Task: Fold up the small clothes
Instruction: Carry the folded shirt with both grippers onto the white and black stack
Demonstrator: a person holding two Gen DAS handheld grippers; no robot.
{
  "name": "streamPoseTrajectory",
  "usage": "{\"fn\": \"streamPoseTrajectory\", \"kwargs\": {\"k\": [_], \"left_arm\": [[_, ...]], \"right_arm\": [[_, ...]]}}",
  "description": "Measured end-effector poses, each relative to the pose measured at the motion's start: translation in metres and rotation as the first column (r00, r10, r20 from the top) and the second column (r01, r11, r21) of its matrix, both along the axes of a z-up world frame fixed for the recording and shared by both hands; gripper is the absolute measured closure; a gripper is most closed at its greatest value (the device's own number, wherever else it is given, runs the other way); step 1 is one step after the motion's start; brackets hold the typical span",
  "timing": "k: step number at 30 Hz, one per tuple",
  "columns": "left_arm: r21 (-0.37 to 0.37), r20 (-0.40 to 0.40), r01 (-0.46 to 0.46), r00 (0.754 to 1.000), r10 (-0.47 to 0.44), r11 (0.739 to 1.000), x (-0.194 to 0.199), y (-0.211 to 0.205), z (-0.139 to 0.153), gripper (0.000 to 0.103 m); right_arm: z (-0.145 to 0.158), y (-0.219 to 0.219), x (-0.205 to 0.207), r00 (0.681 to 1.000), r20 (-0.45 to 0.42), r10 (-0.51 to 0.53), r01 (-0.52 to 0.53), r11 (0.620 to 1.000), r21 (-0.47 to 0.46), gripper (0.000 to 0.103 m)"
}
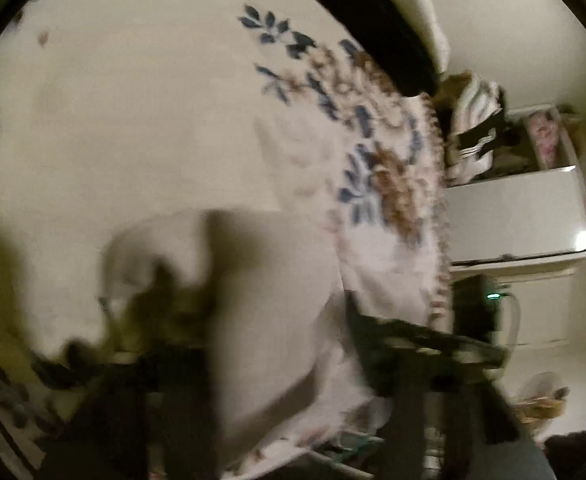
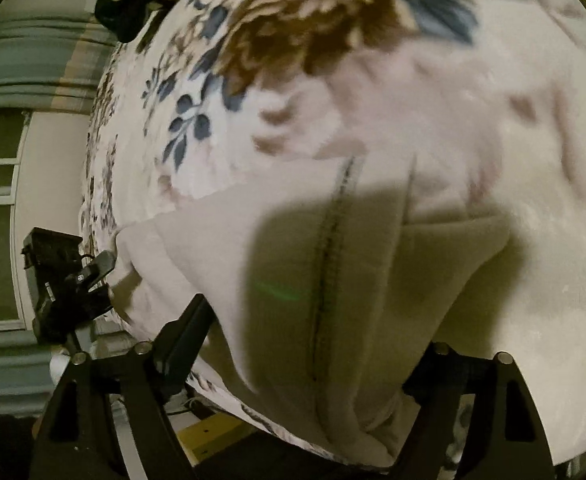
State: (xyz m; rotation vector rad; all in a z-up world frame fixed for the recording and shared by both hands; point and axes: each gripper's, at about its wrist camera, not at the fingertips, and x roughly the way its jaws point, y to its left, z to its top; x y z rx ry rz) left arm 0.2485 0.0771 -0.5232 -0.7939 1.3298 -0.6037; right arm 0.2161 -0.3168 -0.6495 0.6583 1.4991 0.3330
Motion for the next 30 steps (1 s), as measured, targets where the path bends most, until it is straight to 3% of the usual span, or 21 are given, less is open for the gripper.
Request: {"fn": "streamPoseTrajectory", "kwargs": {"k": [2, 3, 4, 5, 6, 8, 10, 11, 13, 16, 18, 21, 24, 27, 29, 30], "left_arm": [[-0.123, -0.046, -0.067, 0.997, 0.062, 0.99, -0.003, 0.011, -0.004, 0.075], [-0.183, -0.074, -0.104, 0.993, 0.092, 0.977, -0.005, 0.017, -0.009, 0.075], [-0.256, -0.14, -0.184, 0.978, 0.152, 0.949, -0.008, 0.024, -0.021, 0.075], [-0.267, -0.178, -0.218, 0.968, 0.174, 0.939, -0.01, 0.033, -0.028, 0.075], [-0.241, -0.213, -0.26, 0.954, 0.211, 0.935, -0.012, 0.045, -0.04, 0.075], [-0.138, -0.232, -0.27, 0.944, 0.234, 0.953, -0.015, 0.065, -0.051, 0.075], [-0.125, -0.247, -0.276, 0.939, 0.24, 0.953, -0.015, 0.076, -0.049, 0.068], [-0.088, -0.235, -0.252, 0.945, 0.226, 0.964, -0.015, 0.078, -0.042, 0.063], [0.012, -0.171, -0.177, 0.969, 0.176, 0.984, -0.012, 0.076, -0.018, 0.031], [0.17, -0.077, -0.055, 0.995, 0.068, 0.984, -0.005, 0.059, 0.005, 0.024], [0.227, -0.066, -0.004, 0.998, 0.019, 0.974, 0.0, 0.051, 0.004, 0.024], [0.251, -0.065, 0.07, 0.996, -0.056, 0.965, 0.013, 0.031, -0.016, 0.018], [0.275, -0.06, 0.144, 0.989, -0.132, 0.951, 0.021, 0.005, -0.028, 0.001], [0.324, -0.032, 0.189, 0.981, -0.189, 0.927, 0.022, -0.015, -0.023, 0.001], [0.287, 0.004, 0.182, 0.982, -0.191, 0.941, 0.018, -0.02, -0.018, 0.001], [0.253, 0.015, 0.175, 0.983, -0.184, 0.952, 0.017, -0.019, -0.015, 0.008]], "right_arm": [[0.001, -0.001, -0.001, 1.0, 0.007, -0.001, 0.001, 1.0, -0.008, 0.038], [0.001, -0.004, -0.003, 1.0, 0.006, -0.01, 0.01, 1.0, -0.002, 0.041], [0.001, -0.006, -0.004, 1.0, 0.005, -0.017, 0.017, 1.0, 0.003, 0.041], [0.001, -0.01, -0.006, 0.999, 0.002, -0.033, 0.033, 0.999, 0.015, 0.042], [0.0, -0.012, -0.008, 0.999, -0.004, -0.044, 0.044, 0.999, 0.023, 0.042], [-0.002, -0.018, -0.011, 0.997, -0.017, -0.069, 0.069, 0.997, 0.035, 0.042], [-0.002, -0.02, -0.011, 0.996, -0.032, -0.078, 0.08, 0.996, 0.037, 0.04], [-0.001, -0.019, -0.011, 0.996, -0.041, -0.08, 0.082, 0.996, 0.035, 0.039], [0.002, -0.019, -0.01, 0.995, -0.055, -0.081, 0.082, 0.996, 0.021, 0.038], [0.01, -0.017, -0.011, 0.996, -0.045, -0.075, 0.074, 0.997, -0.022, 0.03], [0.013, -0.016, -0.012, 0.997, -0.034, -0.063, 0.062, 0.997, -0.048, 0.028], [0.013, -0.015, -0.011, 0.998, -0.029, -0.05, 0.048, 0.997, -0.062, 0.022], [0.009, -0.009, -0.007, 0.999, -0.031, -0.01, 0.007, 0.997, -0.079, 0.018], [0.002, 0.001, 0.0, 0.998, -0.037, 0.042, -0.044, 0.996, -0.079, 0.016], [0.002, 0.008, 0.004, 0.997, -0.028, 0.079, -0.081, 0.993, -0.082, 0.016], [0.002, 0.01, 0.005, 0.996, -0.021, 0.086, -0.087, 0.993, -0.077, 0.017]]}}
